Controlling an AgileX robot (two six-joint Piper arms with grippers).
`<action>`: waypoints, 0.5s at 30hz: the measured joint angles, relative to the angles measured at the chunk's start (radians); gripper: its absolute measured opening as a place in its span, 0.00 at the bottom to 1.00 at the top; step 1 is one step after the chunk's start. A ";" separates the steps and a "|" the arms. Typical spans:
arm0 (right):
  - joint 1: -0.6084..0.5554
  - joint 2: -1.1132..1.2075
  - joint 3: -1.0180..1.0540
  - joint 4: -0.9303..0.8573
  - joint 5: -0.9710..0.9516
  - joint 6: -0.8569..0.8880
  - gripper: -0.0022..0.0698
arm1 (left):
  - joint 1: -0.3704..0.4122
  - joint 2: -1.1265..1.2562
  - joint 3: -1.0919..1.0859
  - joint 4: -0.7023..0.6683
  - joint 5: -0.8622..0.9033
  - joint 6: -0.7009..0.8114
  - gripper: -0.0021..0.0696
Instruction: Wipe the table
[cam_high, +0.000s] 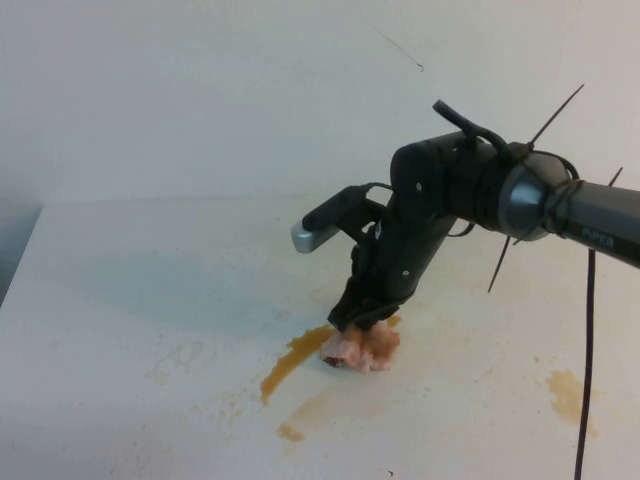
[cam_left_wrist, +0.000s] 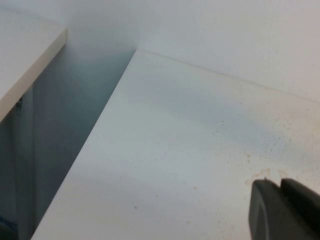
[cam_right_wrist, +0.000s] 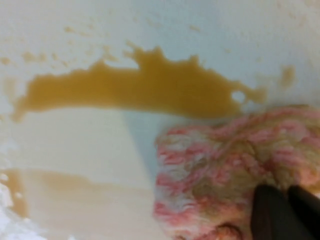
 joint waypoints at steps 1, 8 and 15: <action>0.004 0.000 -0.022 0.016 0.009 -0.010 0.06 | 0.000 0.000 0.000 0.000 0.000 0.000 0.03; 0.077 0.000 -0.161 0.136 0.050 -0.036 0.06 | 0.000 0.000 0.000 0.000 0.000 0.000 0.03; 0.166 0.044 -0.168 0.181 0.052 -0.071 0.06 | 0.000 0.000 0.000 0.000 0.000 0.000 0.03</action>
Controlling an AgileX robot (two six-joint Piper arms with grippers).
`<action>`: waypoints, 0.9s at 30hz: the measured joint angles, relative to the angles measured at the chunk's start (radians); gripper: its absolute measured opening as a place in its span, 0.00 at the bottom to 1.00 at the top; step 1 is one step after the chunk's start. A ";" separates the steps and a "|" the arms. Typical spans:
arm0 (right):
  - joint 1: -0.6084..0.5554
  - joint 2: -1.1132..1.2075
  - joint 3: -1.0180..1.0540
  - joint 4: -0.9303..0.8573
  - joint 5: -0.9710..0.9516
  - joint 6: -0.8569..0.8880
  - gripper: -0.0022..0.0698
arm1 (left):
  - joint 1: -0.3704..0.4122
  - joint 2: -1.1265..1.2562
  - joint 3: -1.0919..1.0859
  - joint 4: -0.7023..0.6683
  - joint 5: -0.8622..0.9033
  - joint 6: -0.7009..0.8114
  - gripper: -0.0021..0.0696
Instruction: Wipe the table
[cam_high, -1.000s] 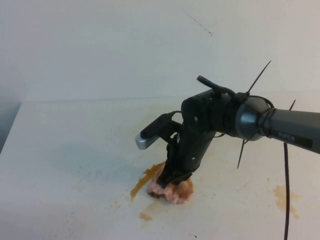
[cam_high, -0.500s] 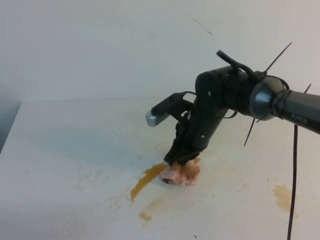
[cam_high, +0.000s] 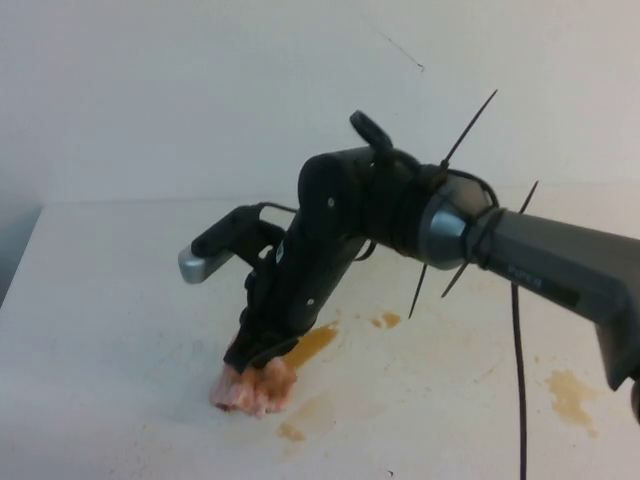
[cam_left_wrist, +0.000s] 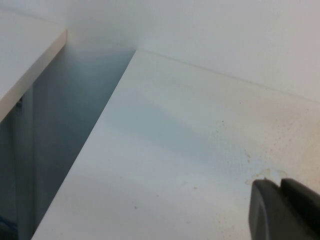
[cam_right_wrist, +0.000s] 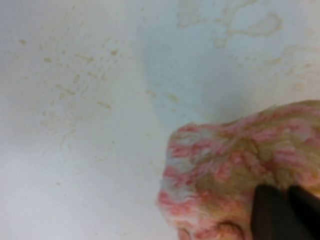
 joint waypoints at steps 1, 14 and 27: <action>0.007 0.013 0.000 0.002 0.004 -0.002 0.06 | 0.000 0.000 0.000 0.000 0.000 0.000 0.03; -0.043 0.111 -0.002 -0.016 -0.053 0.041 0.06 | 0.000 0.000 0.000 0.000 0.000 0.000 0.03; -0.255 0.088 -0.006 -0.162 0.003 0.115 0.06 | 0.000 0.000 0.000 0.000 0.000 0.000 0.03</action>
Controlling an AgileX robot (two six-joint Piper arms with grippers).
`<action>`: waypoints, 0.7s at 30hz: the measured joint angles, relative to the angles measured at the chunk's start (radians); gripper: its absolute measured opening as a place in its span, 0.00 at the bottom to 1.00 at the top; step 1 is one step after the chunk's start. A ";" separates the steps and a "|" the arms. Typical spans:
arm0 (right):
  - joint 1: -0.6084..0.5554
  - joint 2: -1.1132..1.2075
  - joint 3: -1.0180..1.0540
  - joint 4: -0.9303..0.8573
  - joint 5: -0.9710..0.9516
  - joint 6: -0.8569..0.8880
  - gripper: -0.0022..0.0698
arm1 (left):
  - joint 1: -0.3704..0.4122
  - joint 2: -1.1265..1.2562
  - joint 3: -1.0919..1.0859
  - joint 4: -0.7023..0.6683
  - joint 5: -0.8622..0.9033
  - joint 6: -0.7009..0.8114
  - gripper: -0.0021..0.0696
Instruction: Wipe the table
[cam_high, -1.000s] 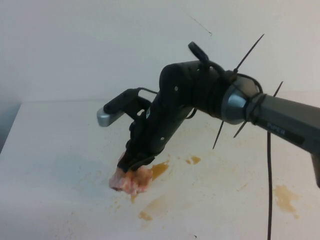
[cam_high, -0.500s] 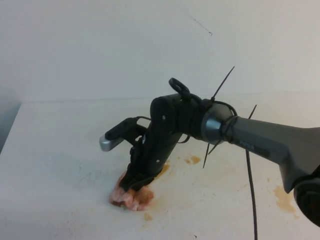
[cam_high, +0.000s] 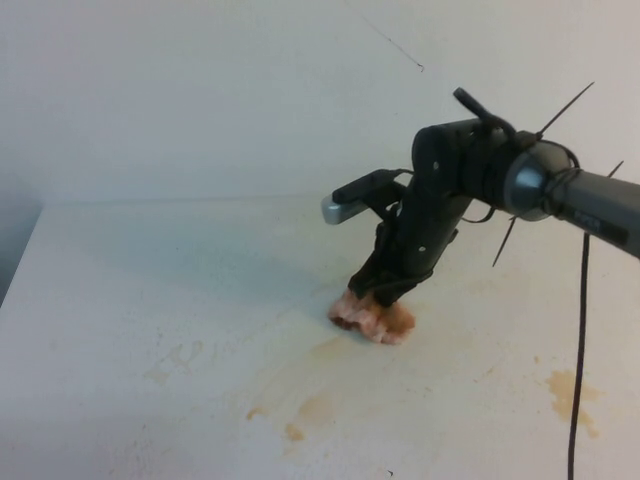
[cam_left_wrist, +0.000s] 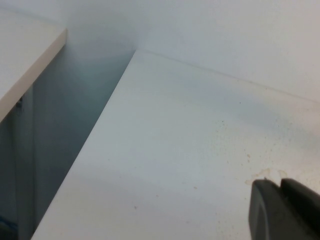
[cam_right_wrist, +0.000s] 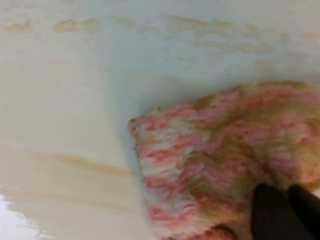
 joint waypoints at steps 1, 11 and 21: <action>-0.015 -0.006 0.000 -0.005 0.004 0.000 0.06 | 0.000 0.000 0.000 0.000 0.000 0.000 0.03; -0.106 -0.135 0.049 -0.012 0.038 -0.028 0.06 | 0.000 0.000 0.000 0.000 0.000 0.000 0.03; -0.106 -0.395 0.409 0.016 -0.186 -0.100 0.06 | 0.000 0.000 0.000 -0.002 0.000 0.000 0.03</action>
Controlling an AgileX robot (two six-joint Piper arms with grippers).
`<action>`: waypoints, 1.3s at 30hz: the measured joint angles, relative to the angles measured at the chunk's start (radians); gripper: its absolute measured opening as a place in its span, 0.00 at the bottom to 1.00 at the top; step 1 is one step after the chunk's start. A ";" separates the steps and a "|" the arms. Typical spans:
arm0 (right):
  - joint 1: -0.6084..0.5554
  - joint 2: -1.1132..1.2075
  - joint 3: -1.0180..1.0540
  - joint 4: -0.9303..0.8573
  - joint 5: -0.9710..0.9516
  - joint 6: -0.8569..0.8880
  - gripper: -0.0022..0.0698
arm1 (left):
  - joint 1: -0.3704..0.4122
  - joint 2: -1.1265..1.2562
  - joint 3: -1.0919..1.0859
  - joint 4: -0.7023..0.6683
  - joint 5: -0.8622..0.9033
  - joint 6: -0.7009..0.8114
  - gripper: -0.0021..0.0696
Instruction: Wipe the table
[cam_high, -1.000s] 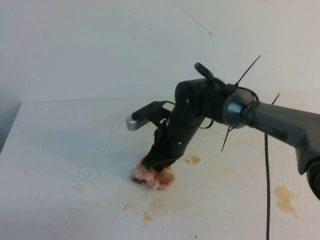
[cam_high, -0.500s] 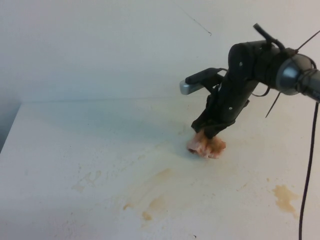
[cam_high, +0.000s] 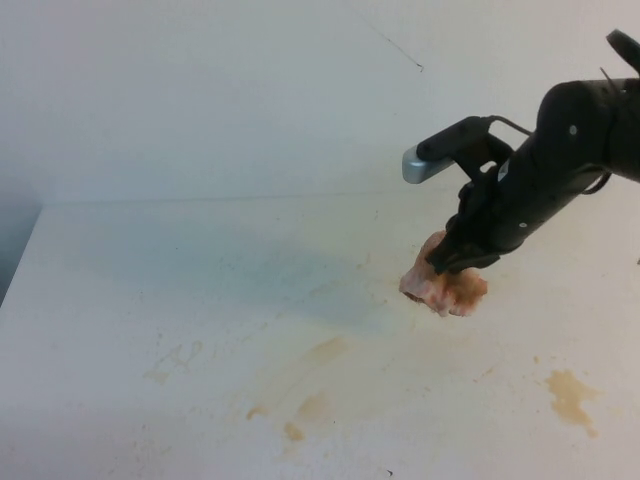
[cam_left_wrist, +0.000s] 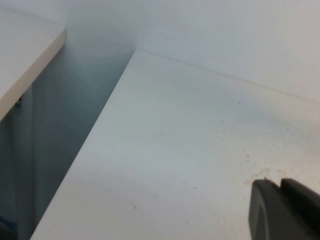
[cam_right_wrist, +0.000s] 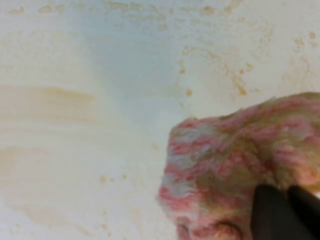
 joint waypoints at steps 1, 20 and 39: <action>0.000 -0.025 0.036 0.000 -0.023 -0.010 0.06 | 0.000 0.000 0.000 0.000 0.000 0.000 0.03; 0.000 -0.189 0.161 0.000 -0.061 -0.037 0.38 | 0.000 0.000 0.000 0.002 0.000 0.000 0.03; 0.000 -0.808 0.219 -0.057 0.190 0.024 0.03 | 0.000 0.000 0.000 0.002 0.000 0.000 0.03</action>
